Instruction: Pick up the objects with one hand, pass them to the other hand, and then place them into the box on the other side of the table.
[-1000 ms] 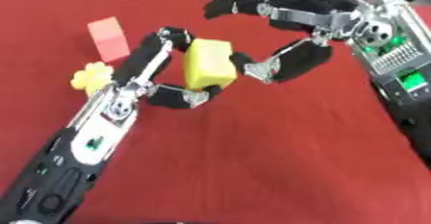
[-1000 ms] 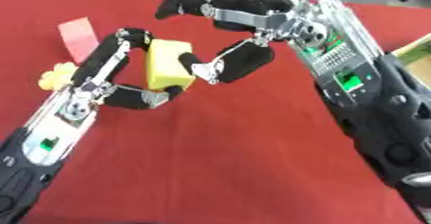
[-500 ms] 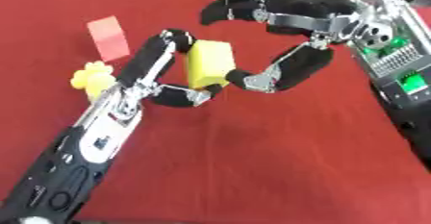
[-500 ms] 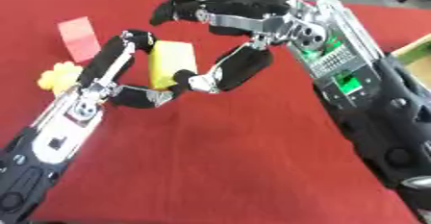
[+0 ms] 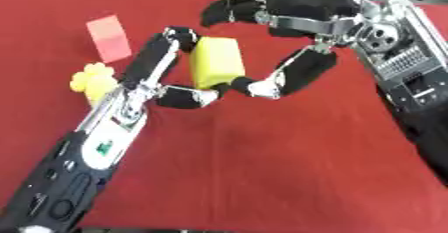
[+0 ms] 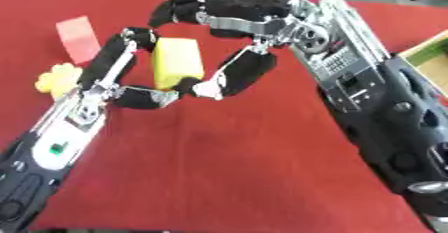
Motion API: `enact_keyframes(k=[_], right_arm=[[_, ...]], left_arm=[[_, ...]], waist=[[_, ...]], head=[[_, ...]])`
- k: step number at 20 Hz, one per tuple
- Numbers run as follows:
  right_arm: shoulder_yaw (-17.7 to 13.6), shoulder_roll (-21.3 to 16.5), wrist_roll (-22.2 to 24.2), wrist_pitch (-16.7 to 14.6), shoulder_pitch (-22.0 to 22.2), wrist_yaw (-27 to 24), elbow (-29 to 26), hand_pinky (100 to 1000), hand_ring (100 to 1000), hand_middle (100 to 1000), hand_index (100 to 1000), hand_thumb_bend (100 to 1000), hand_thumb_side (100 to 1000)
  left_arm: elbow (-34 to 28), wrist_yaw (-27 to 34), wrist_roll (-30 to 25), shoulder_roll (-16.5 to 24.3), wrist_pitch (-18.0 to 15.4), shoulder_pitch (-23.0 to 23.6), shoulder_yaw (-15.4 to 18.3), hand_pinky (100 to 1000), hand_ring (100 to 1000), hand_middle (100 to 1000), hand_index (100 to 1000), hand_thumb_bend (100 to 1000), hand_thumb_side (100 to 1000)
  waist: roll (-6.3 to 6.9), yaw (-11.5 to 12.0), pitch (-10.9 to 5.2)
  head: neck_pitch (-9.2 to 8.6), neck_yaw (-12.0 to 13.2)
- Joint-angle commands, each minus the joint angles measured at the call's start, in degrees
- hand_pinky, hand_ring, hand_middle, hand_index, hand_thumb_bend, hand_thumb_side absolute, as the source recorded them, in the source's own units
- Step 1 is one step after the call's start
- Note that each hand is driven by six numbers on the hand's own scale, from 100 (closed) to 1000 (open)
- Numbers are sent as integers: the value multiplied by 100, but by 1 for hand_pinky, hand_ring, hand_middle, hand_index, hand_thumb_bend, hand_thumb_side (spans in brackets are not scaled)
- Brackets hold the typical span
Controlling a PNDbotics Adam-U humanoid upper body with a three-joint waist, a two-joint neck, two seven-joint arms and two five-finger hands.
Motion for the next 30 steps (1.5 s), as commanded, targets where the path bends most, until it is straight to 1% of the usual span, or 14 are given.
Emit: enact_keyframes(k=[1, 4, 9, 17, 20, 22, 24, 27, 30], right_arm=[[-60, -2, -31, -62, -85, 112, 29, 960, 1000, 954, 964, 318, 445], [-62, 24, -49, -112, -77, 211, 116, 958, 1000, 936, 954, 333, 443], [-76, 51, -91, -159, -75, 280, 224, 953, 1000, 909, 953, 324, 430], [-87, 71, -209, -94, -88, 259, 327, 948, 989, 886, 952, 298, 386], [-75, 78, -225, -77, -93, 232, 345, 947, 989, 842, 926, 281, 377], [-74, 74, -240, -51, -94, 196, 354, 946, 991, 784, 904, 267, 372], [-68, 37, -251, -34, -80, 163, 336, 945, 992, 758, 909, 268, 377], [-67, -18, -247, -26, -56, 151, 300, 945, 993, 730, 911, 272, 383], [-72, -54, -242, -31, -44, 144, 272, 944, 993, 723, 911, 276, 388]], left_arm=[[-197, 6, 18, -18, 3, -58, 24, 624, 518, 455, 536, 100, 273], [-270, 14, 19, -28, 13, -45, 15, 624, 518, 455, 535, 100, 273], [-319, -4, 24, -29, 16, -27, 9, 623, 517, 454, 534, 100, 274], [-360, -16, 31, -45, 1, -25, -14, 620, 516, 452, 534, 100, 267], [-371, -21, 38, -51, 5, -35, -16, 618, 515, 452, 533, 100, 262], [-373, -37, 40, -49, 5, -38, -20, 618, 515, 451, 533, 100, 256], [-374, -56, 44, -48, 3, -40, -22, 617, 515, 451, 532, 100, 250], [-377, -75, 51, -51, -4, -42, -32, 616, 514, 450, 532, 100, 248], [-389, -72, 65, -53, -10, -49, -39, 614, 513, 448, 531, 100, 252]], waist=[[30, 6, -148], [30, 17, -142], [30, 32, -135], [36, 61, -124], [39, 71, -123], [41, 73, -122], [40, 78, -118], [38, 87, -113], [36, 94, -112]], head=[[-17, -37], [-19, -49], [-18, -64], [-24, -92], [-22, -104], [-22, -106], [-24, -110], [-25, -116], [-29, -122]])
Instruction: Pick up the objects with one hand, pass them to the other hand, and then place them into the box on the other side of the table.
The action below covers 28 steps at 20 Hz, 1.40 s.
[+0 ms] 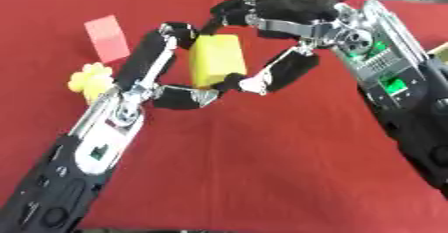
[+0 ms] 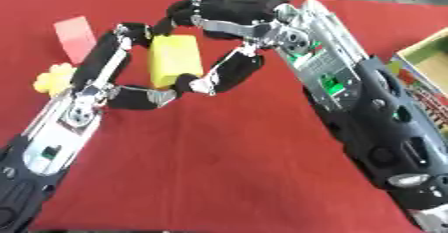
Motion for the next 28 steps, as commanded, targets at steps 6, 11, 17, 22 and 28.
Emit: enact_keyframes(k=[6, 11, 17, 22, 28], right_arm=[[-60, -162, 2, -11, -53, 13, -91, 944, 994, 725, 934, 283, 399], [-76, -159, -24, -20, -42, 96, -48, 945, 1000, 731, 965, 295, 407], [-102, -175, -86, -45, -26, 176, -38, 951, 1000, 764, 973, 302, 398], [-107, -204, -48, -92, 3, 177, -48, 956, 1000, 799, 978, 308, 404], [-125, -209, -17, -120, 25, 220, -5, 955, 1000, 800, 976, 302, 406]], left_arm=[[-227, 11, 79, 44, -34, -84, 26, 611, 511, 447, 530, 100, 250], [-296, 18, 79, 45, -37, -79, 17, 610, 511, 446, 529, 100, 249], [-318, 13, 109, 51, 1, -52, 38, 608, 510, 445, 529, 100, 251], [-288, 9, 116, 46, 66, -37, 52, 607, 509, 445, 531, 100, 254], [-298, 29, 142, 39, 106, -35, 60, 605, 508, 444, 532, 100, 262]], waist=[[33, 8, -111], [36, 4, -106], [36, -11, -107], [42, -32, -103], [56, -44, -100]], head=[[-45, -20], [-46, -26], [-53, -30], [-45, -31], [-45, -45]])
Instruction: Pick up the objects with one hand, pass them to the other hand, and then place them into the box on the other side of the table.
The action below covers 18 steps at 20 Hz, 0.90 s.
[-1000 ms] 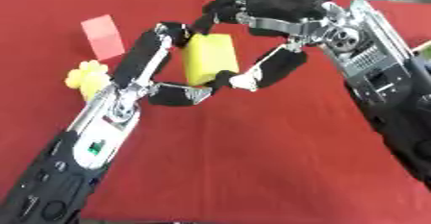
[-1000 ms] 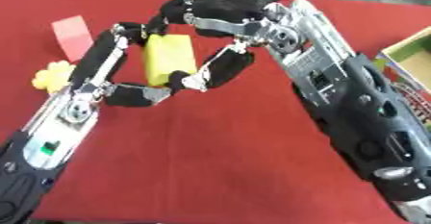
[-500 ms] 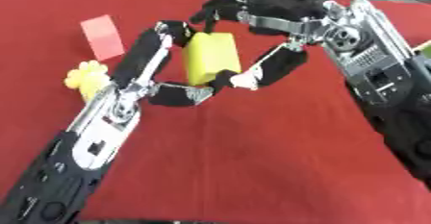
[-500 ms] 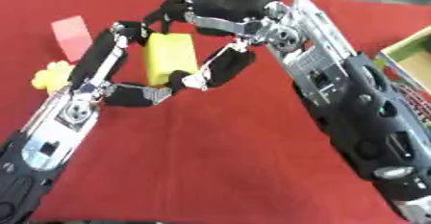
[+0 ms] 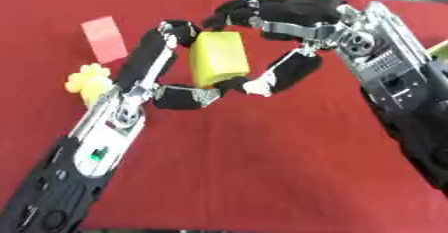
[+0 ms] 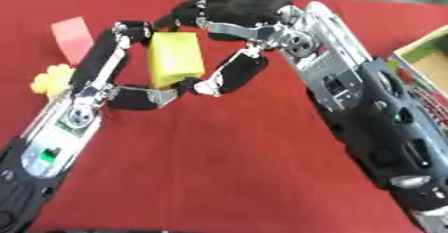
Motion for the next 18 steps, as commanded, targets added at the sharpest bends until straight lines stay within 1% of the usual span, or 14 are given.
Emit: enact_keyframes(k=[1, 10, 18], right_arm=[[-75, -150, 9, -19, -71, 70, 2, 953, 1000, 799, 975, 300, 407], [-80, -101, -76, -23, -66, 179, 174, 950, 1000, 786, 968, 288, 394], [-84, -81, -83, -87, -69, 258, 295, 947, 1000, 779, 964, 289, 402]], left_arm=[[-143, 25, 31, 42, 25, -68, 76, 605, 508, 444, 532, 100, 262], [-228, 70, 9, 30, -4, -55, 46, 604, 508, 443, 532, 100, 272], [-295, 103, -18, 26, -49, -54, 21, 603, 507, 443, 532, 100, 272]], waist=[[26, -5, -101], [21, 16, -91], [31, 27, -79]], head=[[-44, -23], [-59, -54], [-65, -79]])
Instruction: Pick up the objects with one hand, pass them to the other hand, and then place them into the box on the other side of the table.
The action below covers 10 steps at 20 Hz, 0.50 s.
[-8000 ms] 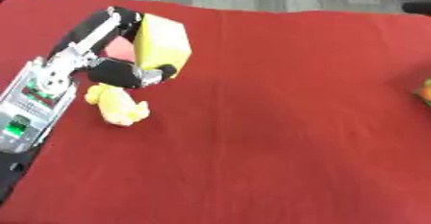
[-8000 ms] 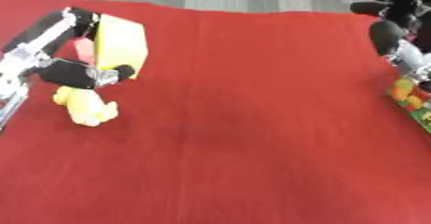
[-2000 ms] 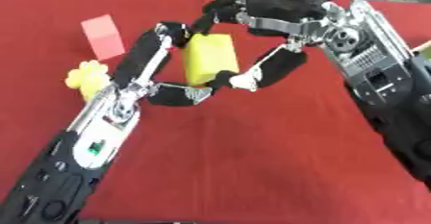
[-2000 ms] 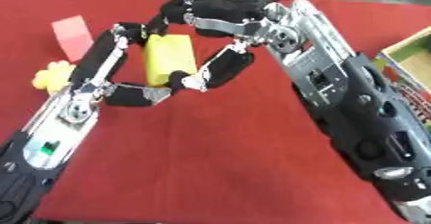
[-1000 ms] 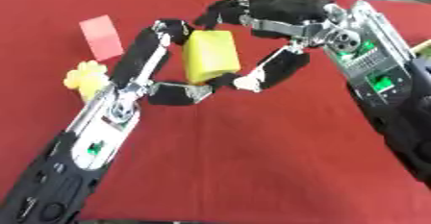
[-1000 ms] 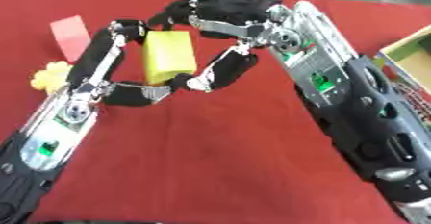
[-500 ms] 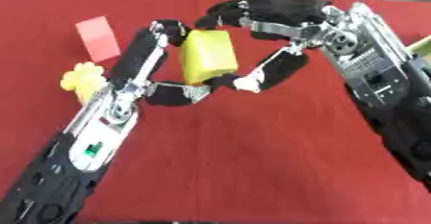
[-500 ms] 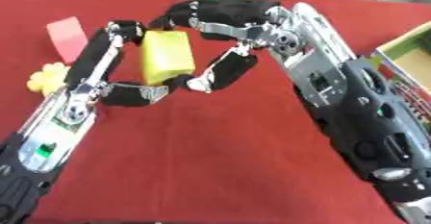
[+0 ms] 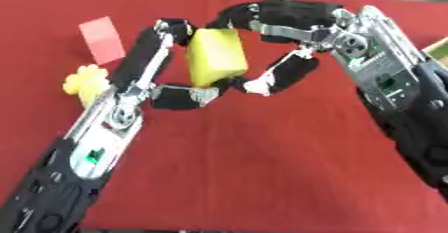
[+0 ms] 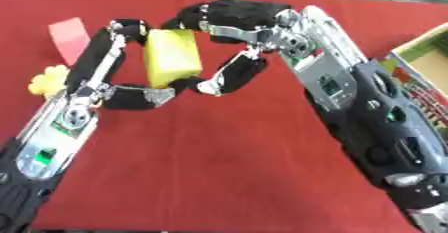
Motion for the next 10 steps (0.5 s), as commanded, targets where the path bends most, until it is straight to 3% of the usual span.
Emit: enact_keyframes(k=[1, 6, 10], right_arm=[[-66, -80, -5, -43, -77, 62, 15, 947, 1000, 778, 964, 289, 404], [-67, -70, -14, -56, -77, 35, 59, 945, 1000, 737, 936, 263, 366], [-68, -60, -139, 74, -76, -211, 71, 934, 1000, 632, 857, 195, 304]], left_arm=[[-173, 26, -4, 26, -32, -65, 27, 603, 507, 442, 532, 100, 272], [-180, 40, -12, 19, -28, -68, 16, 602, 507, 443, 532, 100, 271], [-169, 37, -45, 13, -23, -74, 8, 604, 509, 444, 533, 100, 267]], waist=[[30, 1, -82], [34, 15, -82], [34, 20, -80]], head=[[-64, -20], [-46, -31], [-45, -32]])
